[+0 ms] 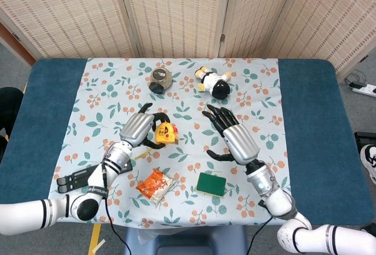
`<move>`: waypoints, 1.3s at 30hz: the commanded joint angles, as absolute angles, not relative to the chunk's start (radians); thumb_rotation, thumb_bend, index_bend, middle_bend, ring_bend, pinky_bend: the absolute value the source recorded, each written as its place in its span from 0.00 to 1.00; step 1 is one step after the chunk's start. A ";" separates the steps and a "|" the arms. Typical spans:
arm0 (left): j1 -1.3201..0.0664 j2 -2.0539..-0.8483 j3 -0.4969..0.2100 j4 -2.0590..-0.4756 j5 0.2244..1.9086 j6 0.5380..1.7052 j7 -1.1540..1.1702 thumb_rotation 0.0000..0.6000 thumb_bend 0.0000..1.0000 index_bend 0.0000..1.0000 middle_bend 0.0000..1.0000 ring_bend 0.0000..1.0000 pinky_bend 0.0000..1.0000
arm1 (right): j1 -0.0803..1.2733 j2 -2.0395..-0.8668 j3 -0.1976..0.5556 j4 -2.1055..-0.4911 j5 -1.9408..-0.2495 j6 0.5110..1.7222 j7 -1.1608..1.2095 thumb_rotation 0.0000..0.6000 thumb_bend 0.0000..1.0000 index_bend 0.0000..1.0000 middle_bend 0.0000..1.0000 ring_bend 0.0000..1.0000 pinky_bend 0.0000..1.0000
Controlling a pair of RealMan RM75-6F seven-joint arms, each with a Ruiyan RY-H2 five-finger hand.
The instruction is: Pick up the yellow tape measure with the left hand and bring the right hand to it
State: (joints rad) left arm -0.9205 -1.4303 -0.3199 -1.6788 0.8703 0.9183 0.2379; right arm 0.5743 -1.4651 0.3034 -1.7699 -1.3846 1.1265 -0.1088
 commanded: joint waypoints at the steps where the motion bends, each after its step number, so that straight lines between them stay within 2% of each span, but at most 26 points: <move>1: -0.939 -1.447 -0.327 -1.676 0.833 0.918 0.250 1.00 0.36 0.63 0.60 0.56 0.08 | 0.604 -1.508 0.329 -1.751 -1.353 1.141 -0.138 1.00 0.27 0.00 0.00 0.00 0.00; 14: -0.977 -1.464 -0.360 -1.679 0.716 0.909 0.233 1.00 0.38 0.64 0.61 0.58 0.08 | 0.661 -1.606 0.334 -1.696 -1.309 1.170 -0.213 1.00 0.27 0.00 0.00 0.00 0.00; 27: -0.998 -1.472 -0.357 -1.692 0.685 0.930 0.239 1.00 0.39 0.64 0.61 0.58 0.08 | 0.709 -1.696 0.339 -1.621 -1.286 1.183 -0.232 1.00 0.27 0.00 0.00 0.00 0.00; 39: -1.004 -1.474 -0.347 -1.695 0.678 0.946 0.244 1.00 0.39 0.64 0.61 0.58 0.08 | 0.727 -1.722 0.345 -1.582 -1.270 1.192 -0.226 1.00 0.27 0.00 0.00 0.00 0.00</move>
